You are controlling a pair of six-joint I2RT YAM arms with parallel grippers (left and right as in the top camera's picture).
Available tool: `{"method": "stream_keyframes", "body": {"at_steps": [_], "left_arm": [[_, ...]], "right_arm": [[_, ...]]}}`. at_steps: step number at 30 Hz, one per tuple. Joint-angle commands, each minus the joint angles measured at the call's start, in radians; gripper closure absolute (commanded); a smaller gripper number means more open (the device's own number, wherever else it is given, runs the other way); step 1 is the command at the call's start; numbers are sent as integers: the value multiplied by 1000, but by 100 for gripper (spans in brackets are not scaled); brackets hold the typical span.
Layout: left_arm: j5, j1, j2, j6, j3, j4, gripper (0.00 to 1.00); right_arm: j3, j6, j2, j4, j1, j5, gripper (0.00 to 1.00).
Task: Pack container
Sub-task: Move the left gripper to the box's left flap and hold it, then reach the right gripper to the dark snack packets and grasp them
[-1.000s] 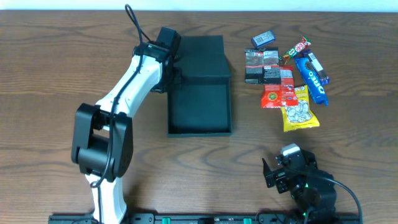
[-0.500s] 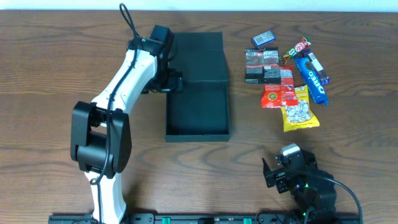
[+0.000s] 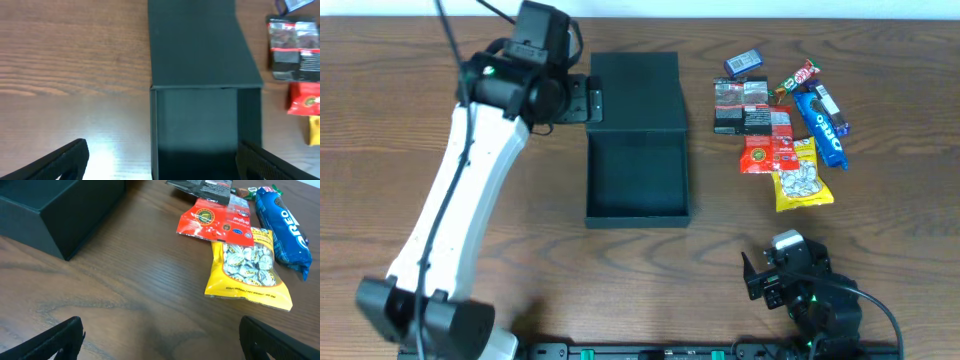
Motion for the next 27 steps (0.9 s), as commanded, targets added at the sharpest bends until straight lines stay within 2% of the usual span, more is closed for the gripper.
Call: {"method": "stream_keyframes", "body": {"at_steps": [1, 2, 3, 5, 6, 11, 16, 19, 22, 27], "left_arm": [[6, 2, -13, 3, 10, -26, 5], [6, 2, -16, 3, 10, -32, 5], [7, 2, -16, 3, 10, -38, 5], [7, 2, -16, 2, 9, -46, 5], [6, 2, -16, -1, 9, -46, 5], [6, 2, -16, 0, 9, -49, 5], [5, 2, -15, 0, 9, -31, 5], [-24, 2, -7, 0, 9, 10, 5], [-80, 3, 15, 0, 9, 77, 5], [-134, 19, 74, -1, 9, 185, 5]], "right_arm": [[-3, 32, -3, 60, -11, -19, 1], [-3, 114, -3, 133, -11, -80, 1], [-3, 282, -3, 233, -11, -159, 1], [-3, 798, -3, 327, -11, -278, 1], [-3, 917, -3, 325, -11, -260, 1], [-3, 1203, -3, 406, -11, -229, 1], [-3, 1149, 5, 583, -14, -161, 1], [0, 1099, 80, 642, -44, -139, 1], [53, 986, 277, 683, -109, -136, 1], [342, 669, 761, 668, -247, -232, 1]]}}
